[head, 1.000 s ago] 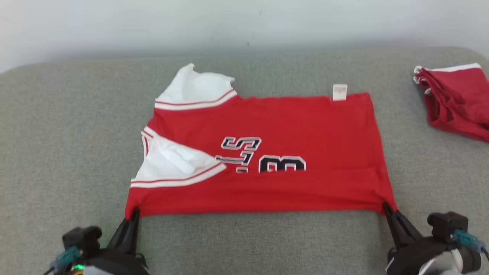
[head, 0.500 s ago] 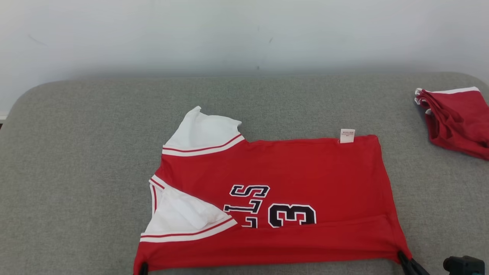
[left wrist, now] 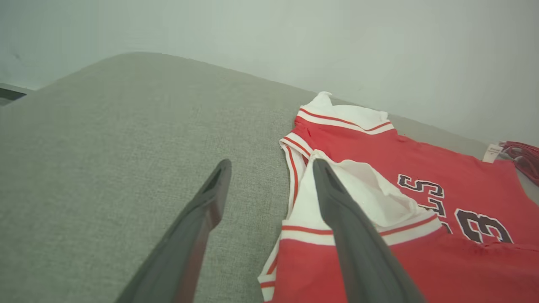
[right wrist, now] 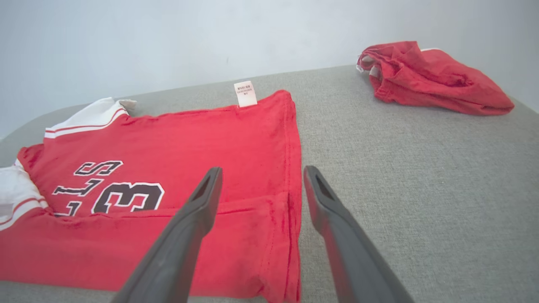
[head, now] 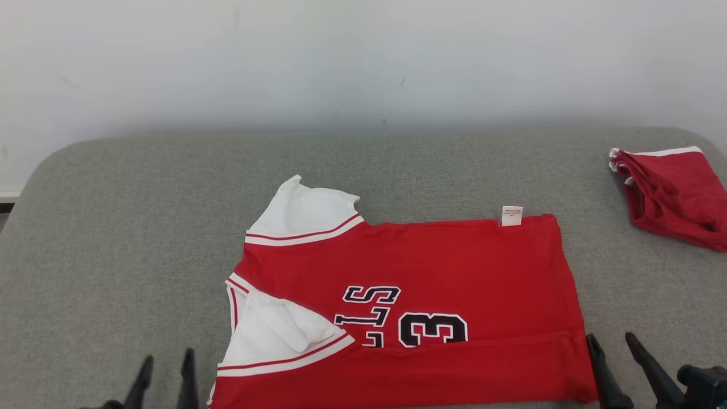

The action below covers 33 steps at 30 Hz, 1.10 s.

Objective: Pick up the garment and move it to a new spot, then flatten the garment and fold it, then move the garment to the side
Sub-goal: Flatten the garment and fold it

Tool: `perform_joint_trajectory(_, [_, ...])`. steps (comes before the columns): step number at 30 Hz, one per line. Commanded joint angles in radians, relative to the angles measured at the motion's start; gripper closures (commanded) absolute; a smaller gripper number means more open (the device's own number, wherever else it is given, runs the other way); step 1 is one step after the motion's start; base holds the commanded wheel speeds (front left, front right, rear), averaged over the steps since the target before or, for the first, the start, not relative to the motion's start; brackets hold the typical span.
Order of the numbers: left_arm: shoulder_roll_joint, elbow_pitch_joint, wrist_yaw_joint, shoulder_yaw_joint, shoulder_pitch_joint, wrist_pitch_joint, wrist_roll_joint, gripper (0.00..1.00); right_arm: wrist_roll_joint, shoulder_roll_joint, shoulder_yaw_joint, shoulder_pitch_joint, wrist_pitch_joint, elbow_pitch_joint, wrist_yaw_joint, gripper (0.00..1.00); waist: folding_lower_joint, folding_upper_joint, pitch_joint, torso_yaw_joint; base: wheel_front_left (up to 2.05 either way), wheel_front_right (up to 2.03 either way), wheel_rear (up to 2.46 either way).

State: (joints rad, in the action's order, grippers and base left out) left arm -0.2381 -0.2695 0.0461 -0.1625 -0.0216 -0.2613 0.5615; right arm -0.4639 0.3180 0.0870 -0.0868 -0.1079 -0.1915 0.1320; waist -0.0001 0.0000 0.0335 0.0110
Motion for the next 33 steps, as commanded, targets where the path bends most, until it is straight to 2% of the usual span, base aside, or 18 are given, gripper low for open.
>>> perform_joint_trajectory(1, [0.0,0.031,-0.006,0.026,-0.016,-0.005,-0.029,0.0,0.013,-0.01,-0.009,0.005,-0.021,0.017,-0.002,0.0,0.0001,0.0,-0.004,-0.004,0.0,0.0,0.0])
perform_joint_trajectory(7, [0.02,0.155,-0.008,0.123,-0.025,-0.004,-0.139,0.0,0.045,-0.069,-0.031,0.038,-0.08,0.079,-0.002,0.0,0.0001,0.0,-0.01,-0.016,0.0,0.0,0.0])
perform_joint_trajectory(17, [0.026,0.212,0.002,0.152,-0.006,-0.004,-0.247,0.0,0.123,-0.153,-0.043,0.074,-0.134,0.079,-0.002,0.0,0.0001,0.0,0.001,-0.025,0.0,0.0,0.0])
perform_joint_trajectory(27, [0.043,0.186,0.005,0.179,-0.036,-0.004,-0.267,0.0,0.153,-0.192,-0.055,0.061,-0.154,0.044,-0.002,0.0,0.0001,0.0,0.015,-0.029,0.0,0.0,0.0])
perform_joint_trajectory(30, [0.038,0.169,0.017,0.187,-0.01,-0.004,-0.251,0.0,0.151,-0.187,-0.056,0.096,-0.156,0.034,-0.002,0.0,0.0001,0.0,0.03,-0.033,0.0,0.0,0.0])
perform_joint_trajectory(33, [0.002,0.148,0.035,0.179,0.054,0.006,-0.251,0.0,0.147,-0.172,-0.053,0.145,-0.152,0.009,-0.002,0.0,0.0001,0.0,0.05,-0.041,0.0,0.0,0.0])
